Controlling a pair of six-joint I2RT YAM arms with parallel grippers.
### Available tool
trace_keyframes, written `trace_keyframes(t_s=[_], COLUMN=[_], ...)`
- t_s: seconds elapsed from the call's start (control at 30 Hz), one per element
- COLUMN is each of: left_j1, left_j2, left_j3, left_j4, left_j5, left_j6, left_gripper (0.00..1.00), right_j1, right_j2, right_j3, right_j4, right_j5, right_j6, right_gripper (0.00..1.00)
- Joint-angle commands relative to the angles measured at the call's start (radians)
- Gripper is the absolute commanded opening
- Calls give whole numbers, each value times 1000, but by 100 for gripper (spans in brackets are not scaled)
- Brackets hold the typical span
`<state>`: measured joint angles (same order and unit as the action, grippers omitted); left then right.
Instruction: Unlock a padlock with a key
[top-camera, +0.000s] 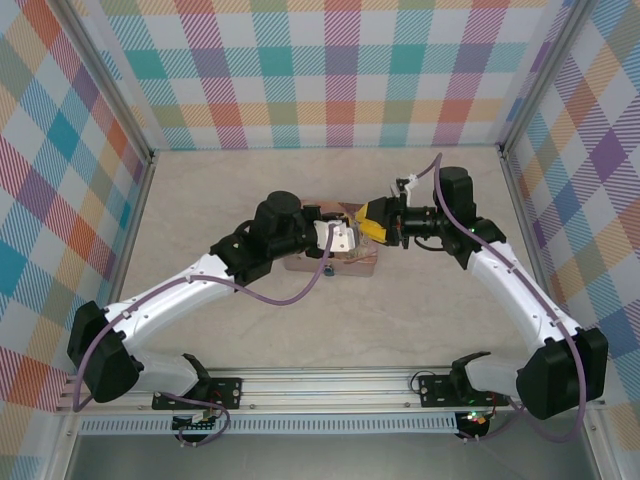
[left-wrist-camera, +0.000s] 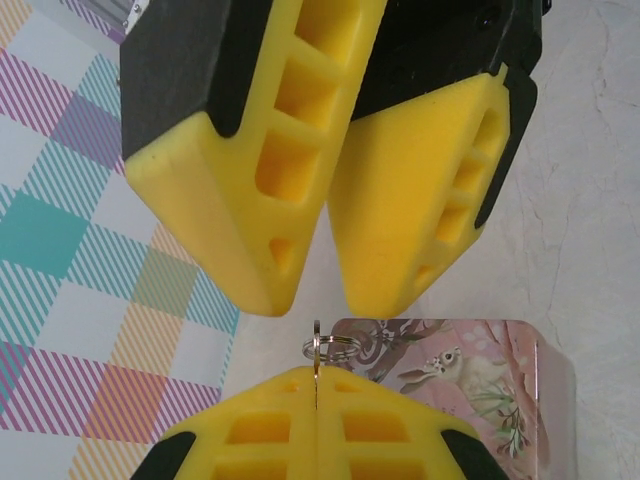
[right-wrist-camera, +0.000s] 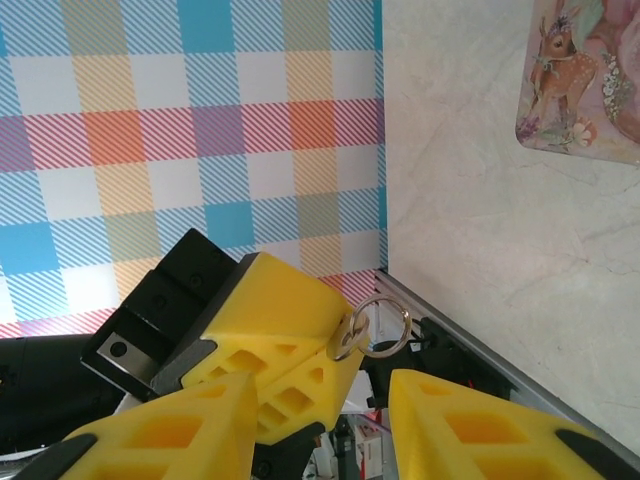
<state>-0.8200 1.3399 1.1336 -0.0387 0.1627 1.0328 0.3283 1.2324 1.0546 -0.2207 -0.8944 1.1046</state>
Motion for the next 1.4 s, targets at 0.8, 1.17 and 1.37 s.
trace_keyframes(t_s=[0.8,1.17,1.37], left_j1=[-26,7,73], left_j2=[-6,-165,-164], left_j3=[0,-72,29], left_j4=[32,86,-62], left_j5=[2,-112,-222], left_j6=[-24,-626,-1246], left_gripper=[14,52,55], right_j1=[-2,-5,2], right_j2=[-9,-147,-166], right_j3=[-40,-284,-383], right_j4=[48,518,762], right_j5=[76,300,404], right_j6=[19,82,86], right_gripper=[2,3,3])
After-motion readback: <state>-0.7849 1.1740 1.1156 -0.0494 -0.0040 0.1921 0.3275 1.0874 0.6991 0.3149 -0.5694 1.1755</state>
